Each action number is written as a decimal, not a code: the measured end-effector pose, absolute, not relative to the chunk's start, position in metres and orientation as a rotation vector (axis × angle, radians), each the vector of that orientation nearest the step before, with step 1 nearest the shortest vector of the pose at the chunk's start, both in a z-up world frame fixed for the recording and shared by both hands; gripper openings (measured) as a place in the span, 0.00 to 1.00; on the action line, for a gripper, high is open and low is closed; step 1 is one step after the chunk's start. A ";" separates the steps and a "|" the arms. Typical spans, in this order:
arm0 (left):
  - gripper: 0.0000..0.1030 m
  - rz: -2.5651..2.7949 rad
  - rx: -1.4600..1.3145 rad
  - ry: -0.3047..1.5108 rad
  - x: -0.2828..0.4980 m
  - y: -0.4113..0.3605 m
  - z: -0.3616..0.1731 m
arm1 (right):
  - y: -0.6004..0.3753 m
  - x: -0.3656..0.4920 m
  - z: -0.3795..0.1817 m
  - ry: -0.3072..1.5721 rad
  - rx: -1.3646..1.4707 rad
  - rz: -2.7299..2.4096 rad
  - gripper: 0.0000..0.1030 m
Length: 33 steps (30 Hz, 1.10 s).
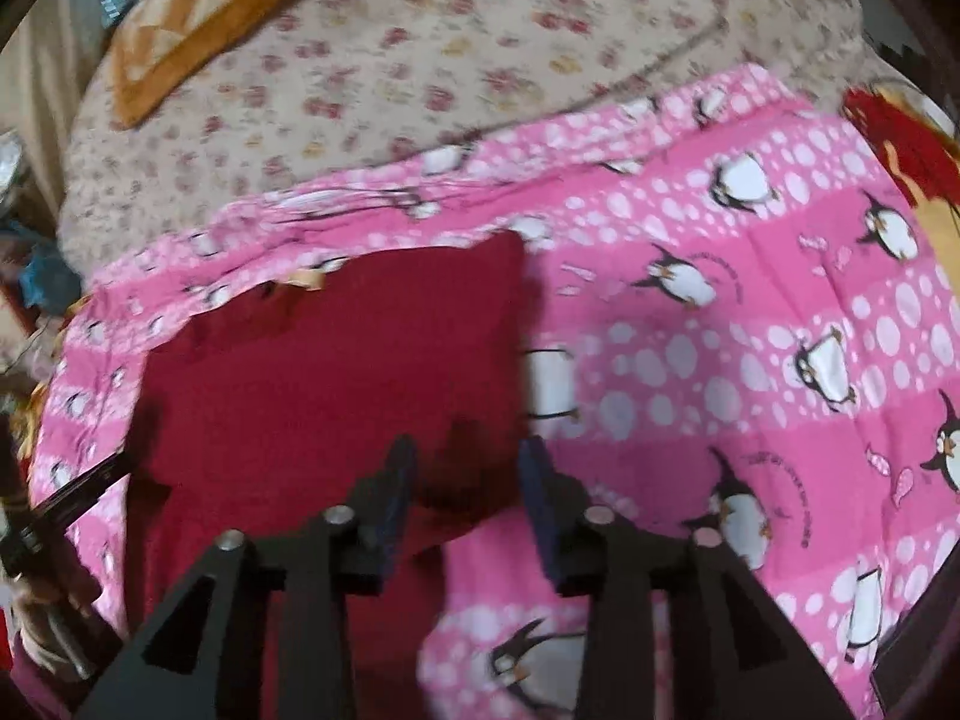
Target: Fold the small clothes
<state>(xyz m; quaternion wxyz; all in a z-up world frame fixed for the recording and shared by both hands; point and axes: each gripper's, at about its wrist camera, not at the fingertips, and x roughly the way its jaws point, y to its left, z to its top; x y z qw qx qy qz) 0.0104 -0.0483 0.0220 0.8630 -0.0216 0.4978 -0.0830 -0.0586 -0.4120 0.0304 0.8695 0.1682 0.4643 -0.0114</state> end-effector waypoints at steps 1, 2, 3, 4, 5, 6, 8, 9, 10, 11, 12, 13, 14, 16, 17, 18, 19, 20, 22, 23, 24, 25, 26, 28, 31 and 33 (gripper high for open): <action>0.11 -0.172 -0.045 1.046 0.007 -0.048 0.023 | -0.405 -0.058 0.029 0.974 0.335 -0.010 0.40; 0.11 -0.167 -0.040 1.045 0.003 -0.048 0.025 | -0.399 -0.053 0.026 0.978 0.322 -0.009 0.40; 0.11 -0.164 -0.038 1.042 0.000 -0.048 0.026 | -0.395 -0.049 0.021 0.989 0.307 -0.012 0.41; 0.11 -0.162 -0.035 1.039 -0.004 -0.047 0.027 | -0.392 -0.045 0.013 1.013 0.287 -0.022 0.43; 0.11 -0.160 -0.034 1.038 -0.009 -0.046 0.030 | -0.390 -0.039 0.003 1.052 0.270 -0.039 0.43; 0.11 -0.159 -0.038 1.039 -0.012 -0.045 0.032 | -0.389 -0.036 -0.002 1.060 0.269 -0.045 0.43; 0.11 -0.164 -0.049 1.037 -0.021 -0.041 0.037 | -0.386 -0.037 0.004 1.055 0.255 -0.060 0.43; 0.11 -0.166 -0.053 1.033 -0.026 -0.040 0.039 | -0.383 -0.040 0.010 1.051 0.248 -0.056 0.43; 0.11 -0.167 -0.052 1.030 -0.030 -0.038 0.041 | -0.381 -0.045 0.016 1.045 0.251 -0.042 0.43; 0.11 -0.166 -0.049 1.027 -0.036 -0.037 0.044 | -0.380 -0.050 0.020 1.043 0.256 -0.030 0.44; 0.11 -0.167 -0.048 1.025 -0.039 -0.036 0.045 | -0.379 -0.056 0.025 1.045 0.263 -0.018 0.44; 0.12 -0.172 -0.048 1.023 -0.044 -0.036 0.047 | -0.378 -0.063 0.029 1.047 0.273 -0.003 0.47; 0.13 -0.179 -0.047 1.021 -0.050 -0.035 0.049 | -0.377 -0.074 0.033 1.046 0.286 0.020 0.50; 0.13 -0.192 -0.048 1.020 -0.060 -0.035 0.051 | -0.374 -0.093 0.038 1.048 0.294 0.050 0.55; 0.13 -0.201 -0.051 1.022 -0.065 -0.035 0.052 | -0.372 -0.106 0.040 1.058 0.296 0.070 0.57; 0.13 -0.208 -0.057 1.028 -0.071 -0.033 0.053 | -0.369 -0.117 0.039 1.068 0.301 0.091 0.58; 0.14 -0.215 -0.065 1.036 -0.076 -0.032 0.052 | -0.368 -0.125 0.039 1.072 0.304 0.104 0.58; 0.15 -0.223 -0.075 1.048 -0.082 -0.031 0.052 | -0.366 -0.136 0.038 1.076 0.308 0.114 0.58; 0.19 -0.253 -0.105 1.081 -0.095 -0.026 0.048 | -0.363 -0.158 0.034 1.086 0.313 0.132 0.59; 0.21 -0.273 -0.124 1.099 -0.102 -0.023 0.045 | -0.361 -0.169 0.030 1.099 0.318 0.146 0.60; 0.22 -0.292 -0.140 1.115 -0.109 -0.021 0.042 | -0.359 -0.178 0.026 1.116 0.323 0.160 0.60; 0.24 -0.307 -0.152 1.129 -0.116 -0.018 0.039 | -0.358 -0.186 0.021 1.135 0.325 0.171 0.61; 0.26 -0.316 -0.166 1.143 -0.123 -0.014 0.036 | -0.355 -0.194 0.016 1.153 0.320 0.178 0.63; 0.27 -0.315 -0.188 1.169 -0.138 -0.006 0.028 | -0.351 -0.210 0.008 1.175 0.299 0.178 0.64; 0.28 -0.309 -0.206 1.197 -0.157 0.003 0.018 | -0.350 -0.225 -0.003 1.204 0.317 0.176 0.67; 0.28 -0.296 -0.218 1.215 -0.167 0.010 0.010 | -0.349 -0.233 -0.013 1.241 0.317 0.177 0.68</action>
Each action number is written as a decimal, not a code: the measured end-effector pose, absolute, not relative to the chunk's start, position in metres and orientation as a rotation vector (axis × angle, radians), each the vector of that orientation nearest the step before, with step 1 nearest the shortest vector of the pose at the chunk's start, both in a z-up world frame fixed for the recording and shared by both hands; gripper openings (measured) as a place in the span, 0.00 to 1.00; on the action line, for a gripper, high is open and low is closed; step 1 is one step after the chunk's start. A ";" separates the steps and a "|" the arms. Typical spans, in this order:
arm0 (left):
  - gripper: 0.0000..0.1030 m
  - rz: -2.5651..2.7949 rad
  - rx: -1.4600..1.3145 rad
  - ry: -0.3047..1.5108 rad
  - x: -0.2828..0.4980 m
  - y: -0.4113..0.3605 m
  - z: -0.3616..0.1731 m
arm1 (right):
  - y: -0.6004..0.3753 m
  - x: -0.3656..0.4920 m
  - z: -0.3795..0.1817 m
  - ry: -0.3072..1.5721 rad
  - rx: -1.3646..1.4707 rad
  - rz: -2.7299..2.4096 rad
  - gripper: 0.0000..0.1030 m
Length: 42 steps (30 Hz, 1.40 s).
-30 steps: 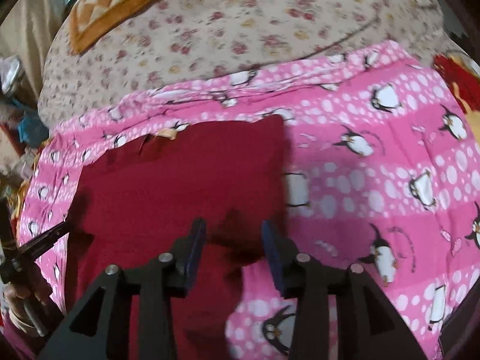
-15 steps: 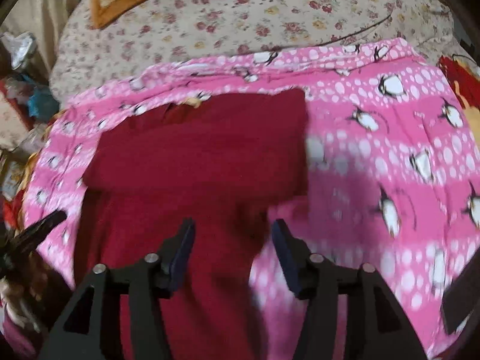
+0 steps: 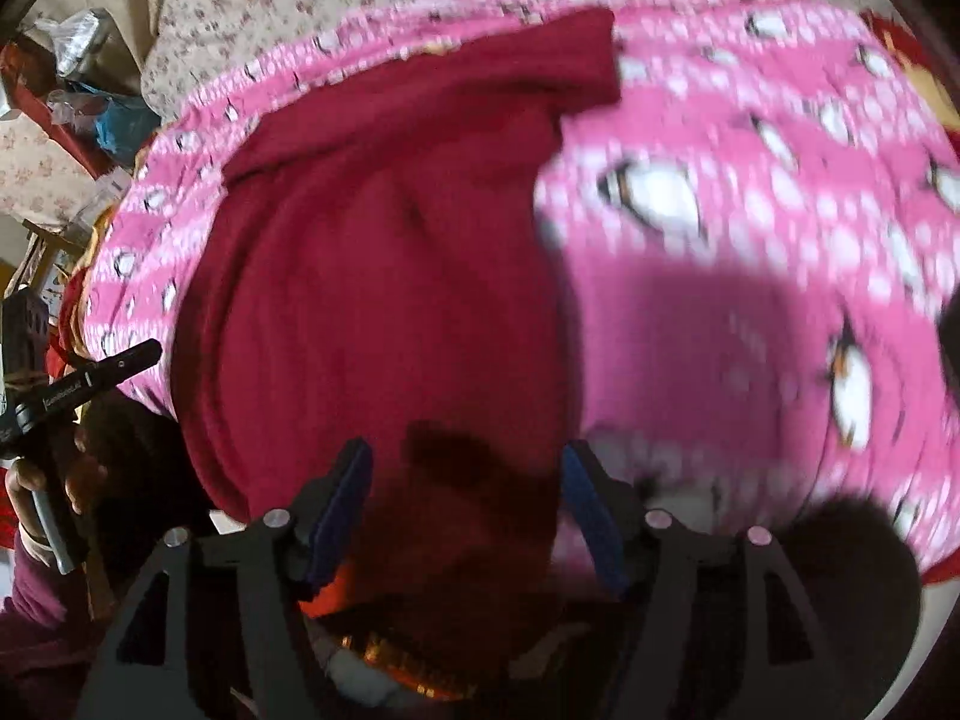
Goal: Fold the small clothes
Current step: 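Grasp the sweatshirt hem with both grippers and lift it toward the collar, then carry the held hem over the sweatshirt body toward the collar with both grippers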
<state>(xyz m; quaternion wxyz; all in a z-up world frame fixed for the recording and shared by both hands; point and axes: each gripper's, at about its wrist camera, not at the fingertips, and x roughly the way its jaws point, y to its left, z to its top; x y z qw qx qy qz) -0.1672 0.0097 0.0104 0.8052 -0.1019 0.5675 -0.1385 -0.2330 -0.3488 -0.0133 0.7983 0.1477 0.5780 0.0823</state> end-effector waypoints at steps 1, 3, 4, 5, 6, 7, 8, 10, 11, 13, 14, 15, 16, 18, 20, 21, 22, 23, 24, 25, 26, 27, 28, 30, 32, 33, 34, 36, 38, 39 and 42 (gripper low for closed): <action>0.28 -0.292 -0.230 1.226 -0.173 0.013 0.005 | -0.348 -0.237 -0.018 1.252 0.312 0.175 0.68; 0.29 -0.286 -0.253 1.253 -0.181 0.018 -0.006 | -0.347 -0.244 -0.027 1.275 0.310 0.170 0.68; 0.29 -0.285 -0.259 1.264 -0.184 0.019 -0.011 | -0.345 -0.247 -0.031 1.287 0.311 0.174 0.68; 0.29 -0.285 -0.265 1.275 -0.186 0.020 -0.017 | -0.343 -0.251 -0.035 1.296 0.314 0.185 0.68; 0.29 -0.284 -0.272 1.285 -0.189 0.020 -0.021 | -0.341 -0.254 -0.038 1.301 0.318 0.198 0.68; 0.29 -0.284 -0.281 1.294 -0.191 0.021 -0.025 | -0.339 -0.257 -0.042 1.305 0.321 0.207 0.68; 0.29 -0.287 -0.294 1.304 -0.193 0.021 -0.029 | -0.337 -0.259 -0.046 1.314 0.319 0.206 0.68; 0.29 -0.290 -0.316 1.311 -0.196 0.021 -0.033 | -0.333 -0.261 -0.053 1.338 0.309 0.197 0.68; 0.29 -0.293 -0.325 1.311 -0.198 0.022 -0.034 | -0.332 -0.261 -0.056 1.344 0.309 0.196 0.68; 0.29 -0.297 -0.340 1.312 -0.201 0.025 -0.036 | -0.331 -0.261 -0.055 1.339 0.313 0.191 0.68; 0.29 -0.299 -0.353 1.316 -0.204 0.027 -0.037 | -0.332 -0.261 -0.054 1.334 0.313 0.184 0.68; 0.29 -0.300 -0.366 1.321 -0.207 0.029 -0.038 | -0.332 -0.261 -0.052 1.327 0.309 0.177 0.68; 0.30 -0.305 -0.381 1.319 -0.209 0.031 -0.037 | -0.331 -0.261 -0.049 1.320 0.302 0.169 0.68; 0.33 -0.311 -0.385 1.305 -0.211 0.034 -0.035 | -0.332 -0.262 -0.042 1.306 0.279 0.161 0.68; 0.40 -0.312 -0.390 1.309 -0.209 0.033 -0.038 | -0.335 -0.259 -0.041 1.295 0.279 0.161 0.71; 0.41 -0.314 -0.396 1.319 -0.208 0.033 -0.041 | -0.338 -0.256 -0.043 1.295 0.293 0.160 0.71; 0.41 -0.318 -0.404 1.337 -0.207 0.030 -0.046 | -0.340 -0.255 -0.046 1.297 0.317 0.156 0.71; 0.41 -0.325 -0.409 1.355 -0.208 0.029 -0.052 | -0.340 -0.254 -0.050 1.293 0.344 0.153 0.73; 0.41 -0.330 -0.410 1.370 -0.209 0.027 -0.056 | -0.340 -0.254 -0.051 1.284 0.351 0.148 0.73; 0.41 -0.339 -0.406 1.394 -0.209 0.022 -0.062 | -0.338 -0.253 -0.051 1.278 0.349 0.145 0.74; 0.41 -0.343 -0.399 1.413 -0.208 0.018 -0.065 | -0.338 -0.254 -0.051 1.272 0.340 0.144 0.74; 0.41 -0.344 -0.395 1.429 -0.208 0.015 -0.069 | -0.337 -0.255 -0.051 1.264 0.339 0.144 0.73; 0.40 -0.341 -0.394 1.430 -0.208 0.014 -0.069 | -0.338 -0.257 -0.050 1.259 0.336 0.139 0.67; 0.28 -0.348 -0.407 1.424 -0.206 0.013 -0.068 | -0.342 -0.260 -0.049 1.248 0.343 0.141 0.45; 0.10 -0.380 -0.409 1.417 -0.208 0.012 -0.065 | -0.345 -0.261 -0.049 1.246 0.374 0.176 0.20; 0.06 -0.395 -0.398 1.406 -0.209 0.011 -0.061 | -0.346 -0.261 -0.050 1.245 0.382 0.186 0.18; 0.00 -0.404 -0.383 1.395 -0.211 0.009 -0.057 | -0.347 -0.261 -0.049 1.242 0.388 0.197 0.14; 0.00 -0.420 -0.341 1.366 -0.217 0.006 -0.046 | -0.345 -0.262 -0.047 1.230 0.393 0.223 0.09; 0.00 -0.438 -0.323 1.340 -0.224 0.009 -0.032 | -0.346 -0.268 -0.039 1.214 0.396 0.260 0.08; 0.00 -0.449 -0.322 1.325 -0.227 0.012 -0.024 | -0.347 -0.273 -0.035 1.209 0.390 0.273 0.08; 0.00 -0.485 -0.306 1.254 -0.237 0.019 0.008 | -0.350 -0.293 -0.018 1.195 0.411 0.329 0.07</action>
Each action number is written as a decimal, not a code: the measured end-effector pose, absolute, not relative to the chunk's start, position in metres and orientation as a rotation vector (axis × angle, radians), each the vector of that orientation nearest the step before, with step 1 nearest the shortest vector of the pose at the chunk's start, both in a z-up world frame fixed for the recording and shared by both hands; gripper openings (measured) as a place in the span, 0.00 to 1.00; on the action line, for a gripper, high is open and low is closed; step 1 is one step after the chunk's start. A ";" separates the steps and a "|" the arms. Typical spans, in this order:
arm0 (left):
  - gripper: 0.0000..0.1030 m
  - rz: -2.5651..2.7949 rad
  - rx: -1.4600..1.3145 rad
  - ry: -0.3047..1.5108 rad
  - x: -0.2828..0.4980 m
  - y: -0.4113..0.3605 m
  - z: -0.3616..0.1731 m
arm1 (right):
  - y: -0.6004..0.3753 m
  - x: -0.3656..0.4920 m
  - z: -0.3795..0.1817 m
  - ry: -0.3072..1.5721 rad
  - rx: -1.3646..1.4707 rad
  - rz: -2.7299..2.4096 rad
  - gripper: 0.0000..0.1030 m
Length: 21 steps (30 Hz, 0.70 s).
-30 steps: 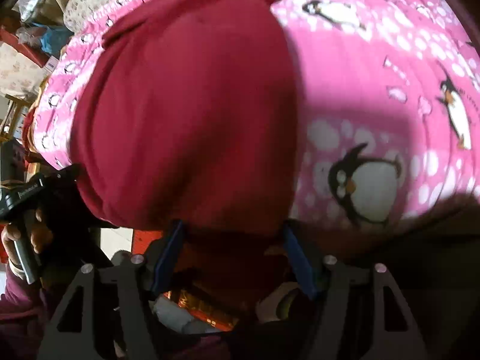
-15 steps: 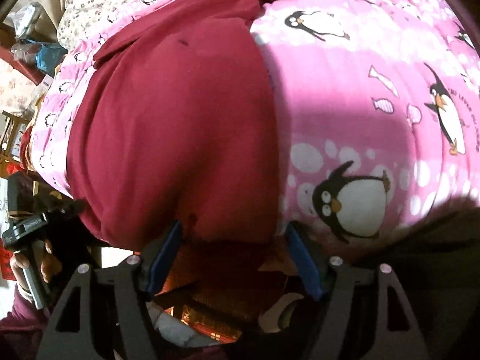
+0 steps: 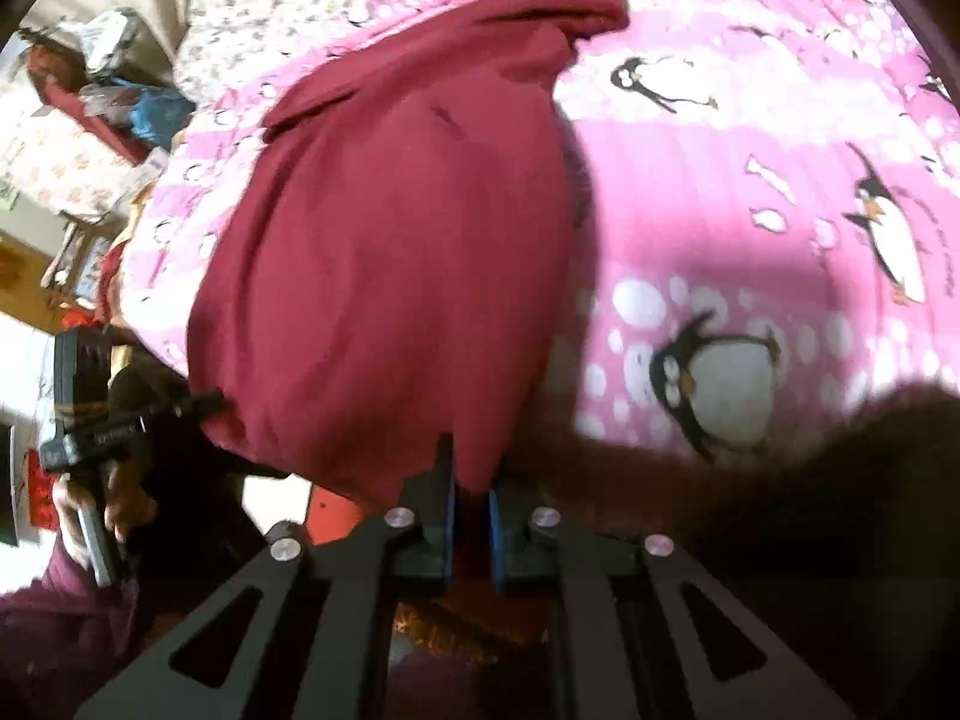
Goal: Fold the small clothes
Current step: 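Carry the held hem over the sweatshirt body toward the collar with both grippers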
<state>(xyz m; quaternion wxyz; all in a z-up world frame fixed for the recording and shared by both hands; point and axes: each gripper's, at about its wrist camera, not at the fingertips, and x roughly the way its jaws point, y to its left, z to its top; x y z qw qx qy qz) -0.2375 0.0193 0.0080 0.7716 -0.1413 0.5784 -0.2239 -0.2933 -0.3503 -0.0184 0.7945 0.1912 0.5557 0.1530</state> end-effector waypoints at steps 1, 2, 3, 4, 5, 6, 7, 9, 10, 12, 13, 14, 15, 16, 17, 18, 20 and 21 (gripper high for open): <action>0.00 -0.493 -0.294 1.229 -0.242 0.022 0.017 | -0.351 -0.301 -0.014 1.194 0.428 0.356 0.07; 0.00 -0.500 -0.281 1.210 -0.246 0.025 0.025 | -0.349 -0.310 -0.011 1.193 0.443 0.388 0.07; 0.00 -0.503 -0.276 1.204 -0.248 0.027 0.028 | -0.348 -0.317 -0.009 1.189 0.449 0.400 0.07; 0.00 -0.505 -0.274 1.213 -0.249 0.028 0.028 | -0.347 -0.322 -0.009 1.187 0.459 0.405 0.06; 0.00 -0.505 -0.267 1.227 -0.249 0.028 0.026 | -0.348 -0.325 -0.011 1.195 0.476 0.405 0.06; 0.00 -0.502 -0.259 1.233 -0.249 0.026 0.024 | -0.349 -0.325 -0.014 1.198 0.485 0.400 0.06; 0.00 -0.497 -0.255 1.235 -0.247 0.025 0.023 | -0.352 -0.325 -0.016 1.195 0.491 0.388 0.06; 0.00 -0.476 -0.273 1.235 -0.240 0.023 0.022 | -0.358 -0.321 -0.017 1.183 0.545 0.394 0.06; 0.00 -0.476 -0.290 1.237 -0.238 0.027 0.020 | -0.360 -0.320 -0.016 1.175 0.556 0.399 0.06; 0.00 -0.463 -0.319 1.239 -0.235 0.030 0.017 | -0.360 -0.317 -0.011 1.163 0.534 0.398 0.06; 0.00 -0.443 -0.327 1.240 -0.233 0.031 0.015 | -0.360 -0.317 -0.009 1.161 0.526 0.400 0.06; 0.00 -0.417 -0.339 1.247 -0.231 0.033 0.012 | -0.359 -0.317 -0.007 1.159 0.527 0.405 0.06; 0.00 -0.391 -0.352 1.264 -0.228 0.036 0.007 | -0.359 -0.318 -0.006 1.160 0.526 0.408 0.06; 0.05 -0.378 -0.368 1.277 -0.226 0.041 0.004 | -0.360 -0.318 -0.006 1.162 0.523 0.406 0.06; 0.16 -0.369 -0.394 1.288 -0.224 0.045 0.000 | -0.362 -0.319 -0.006 1.165 0.524 0.404 0.06; 0.20 -0.364 -0.419 1.296 -0.222 0.047 -0.004 | -0.363 -0.320 -0.007 1.168 0.529 0.402 0.06; 0.30 -0.352 -0.444 1.297 -0.219 0.051 -0.008 | -0.366 -0.319 -0.012 1.180 0.544 0.390 0.06; 0.33 -0.341 -0.450 1.295 -0.217 0.052 -0.009 | -0.366 -0.320 -0.014 1.187 0.547 0.389 0.06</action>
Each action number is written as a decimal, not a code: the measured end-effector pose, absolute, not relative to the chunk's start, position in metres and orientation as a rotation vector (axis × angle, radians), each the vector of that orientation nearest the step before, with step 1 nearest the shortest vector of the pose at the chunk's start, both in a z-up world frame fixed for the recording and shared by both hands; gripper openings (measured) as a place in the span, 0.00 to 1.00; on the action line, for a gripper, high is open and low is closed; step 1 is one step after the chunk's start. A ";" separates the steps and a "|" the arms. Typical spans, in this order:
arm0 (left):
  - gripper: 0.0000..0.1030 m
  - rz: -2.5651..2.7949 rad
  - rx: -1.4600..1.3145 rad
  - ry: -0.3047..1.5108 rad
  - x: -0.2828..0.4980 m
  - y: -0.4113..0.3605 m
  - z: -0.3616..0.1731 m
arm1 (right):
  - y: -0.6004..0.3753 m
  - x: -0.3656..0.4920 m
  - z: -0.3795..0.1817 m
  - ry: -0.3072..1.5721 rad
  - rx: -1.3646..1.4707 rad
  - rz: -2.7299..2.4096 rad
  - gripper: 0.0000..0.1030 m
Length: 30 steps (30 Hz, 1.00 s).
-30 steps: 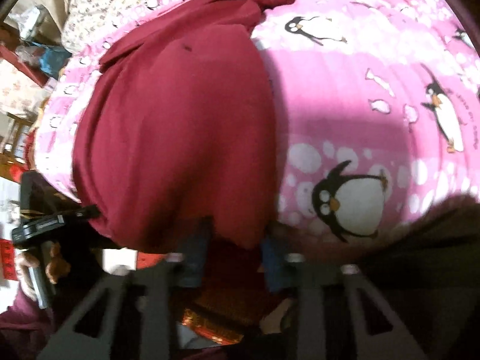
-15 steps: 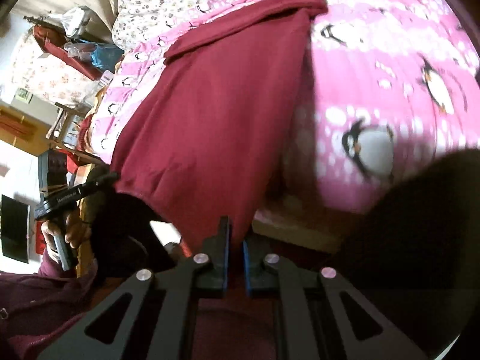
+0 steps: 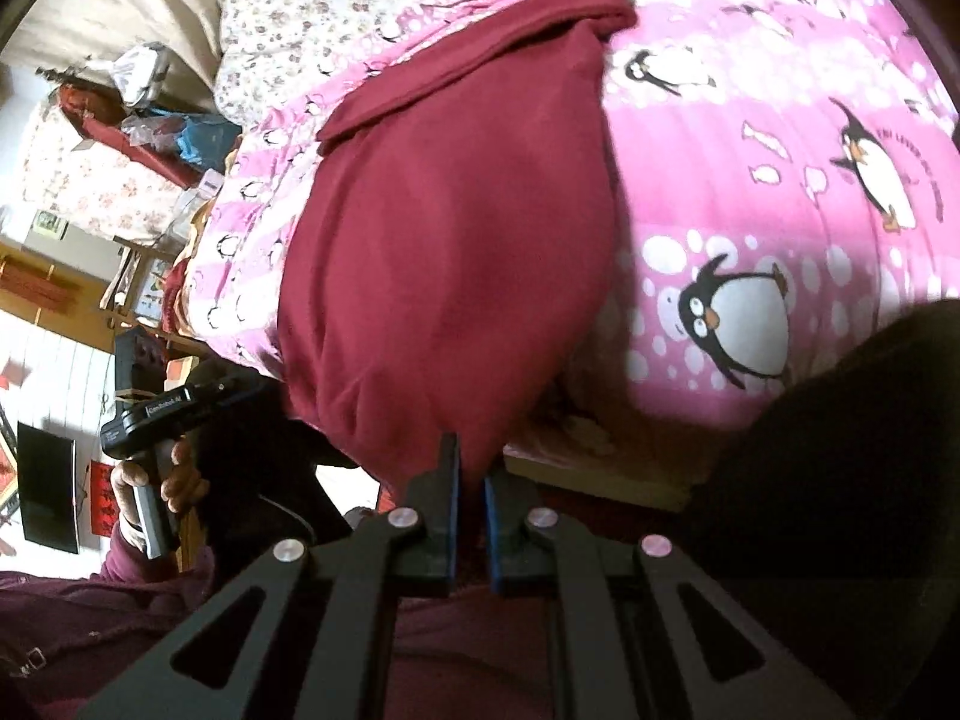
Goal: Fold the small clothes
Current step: 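Carry the held hem over the sweatshirt body toward the collar with both grippers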
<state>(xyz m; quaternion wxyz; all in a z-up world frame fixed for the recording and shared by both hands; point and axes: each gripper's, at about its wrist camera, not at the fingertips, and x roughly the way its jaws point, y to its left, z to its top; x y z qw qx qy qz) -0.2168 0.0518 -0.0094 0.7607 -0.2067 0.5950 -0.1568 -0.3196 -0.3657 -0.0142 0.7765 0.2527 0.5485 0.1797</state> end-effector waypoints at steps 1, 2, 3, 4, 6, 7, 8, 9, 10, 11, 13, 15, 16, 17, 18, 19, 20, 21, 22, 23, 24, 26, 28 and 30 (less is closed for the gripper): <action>0.38 -0.330 -0.460 1.291 -0.214 0.053 -0.012 | -0.363 -0.318 -0.017 1.191 0.548 0.386 0.07; 0.41 -0.323 -0.468 1.289 -0.211 0.054 -0.014 | -0.362 -0.317 -0.019 1.199 0.545 0.384 0.07; 0.41 -0.314 -0.475 1.289 -0.208 0.056 -0.016 | -0.361 -0.317 -0.020 1.204 0.545 0.383 0.07; 0.41 -0.305 -0.478 1.290 -0.206 0.057 -0.019 | -0.361 -0.317 -0.021 1.209 0.547 0.382 0.07; 0.41 -0.295 -0.477 1.289 -0.202 0.054 -0.024 | -0.361 -0.316 -0.022 1.220 0.544 0.377 0.07; 0.41 -0.294 -0.472 1.289 -0.202 0.052 -0.026 | -0.361 -0.316 -0.022 1.224 0.542 0.376 0.07; 0.41 -0.293 -0.459 1.294 -0.201 0.048 -0.029 | -0.360 -0.314 -0.022 1.229 0.542 0.376 0.07; 0.41 -0.292 -0.444 1.303 -0.200 0.043 -0.032 | -0.358 -0.313 -0.023 1.233 0.542 0.374 0.07; 0.41 -0.293 -0.431 1.317 -0.200 0.039 -0.036 | -0.357 -0.312 -0.023 1.237 0.540 0.372 0.07; 0.41 -0.297 -0.418 1.342 -0.200 0.034 -0.042 | -0.356 -0.312 -0.023 1.241 0.537 0.370 0.07; 0.41 -0.309 -0.402 1.377 -0.201 0.024 -0.051 | -0.354 -0.309 -0.024 1.249 0.538 0.363 0.07; 0.41 -0.324 -0.380 1.399 -0.203 0.016 -0.057 | -0.354 -0.308 -0.026 1.256 0.546 0.359 0.07; 0.41 -0.326 -0.378 1.403 -0.203 0.014 -0.059 | -0.353 -0.307 -0.027 1.260 0.547 0.359 0.08; 0.41 -0.326 -0.381 1.407 -0.203 0.012 -0.061 | -0.353 -0.306 -0.028 1.264 0.547 0.357 0.09; 0.41 -0.325 -0.387 1.409 -0.202 0.012 -0.063 | -0.353 -0.305 -0.030 1.268 0.547 0.355 0.09; 0.41 -0.325 -0.394 1.411 -0.202 0.013 -0.063 | -0.352 -0.305 -0.031 1.273 0.548 0.352 0.09; 0.41 -0.326 -0.404 1.413 -0.202 0.014 -0.064 | -0.352 -0.304 -0.032 1.277 0.549 0.350 0.09; 0.41 -0.328 -0.414 1.414 -0.203 0.016 -0.064 | -0.352 -0.304 -0.033 1.278 0.549 0.350 0.09; 0.41 -0.328 -0.421 1.414 -0.203 0.019 -0.064 | -0.352 -0.304 -0.033 1.278 0.552 0.351 0.09; 0.36 -0.328 -0.429 1.415 -0.204 0.020 -0.064 | -0.353 -0.303 -0.034 1.278 0.557 0.349 0.10; 0.32 -0.332 -0.434 1.414 -0.204 0.021 -0.063 | -0.354 -0.302 -0.035 1.277 0.567 0.342 0.12; 0.20 -0.342 -0.434 1.413 -0.204 0.020 -0.062 | -0.354 -0.298 -0.039 1.278 0.565 0.318 0.17; 0.15 -0.346 -0.429 1.410 -0.204 0.020 -0.061 | -0.352 -0.294 -0.043 1.289 0.548 0.306 0.23; 0.10 -0.353 -0.424 1.406 -0.205 0.020 -0.057 | -0.348 -0.288 -0.049 1.307 0.539 0.304 0.28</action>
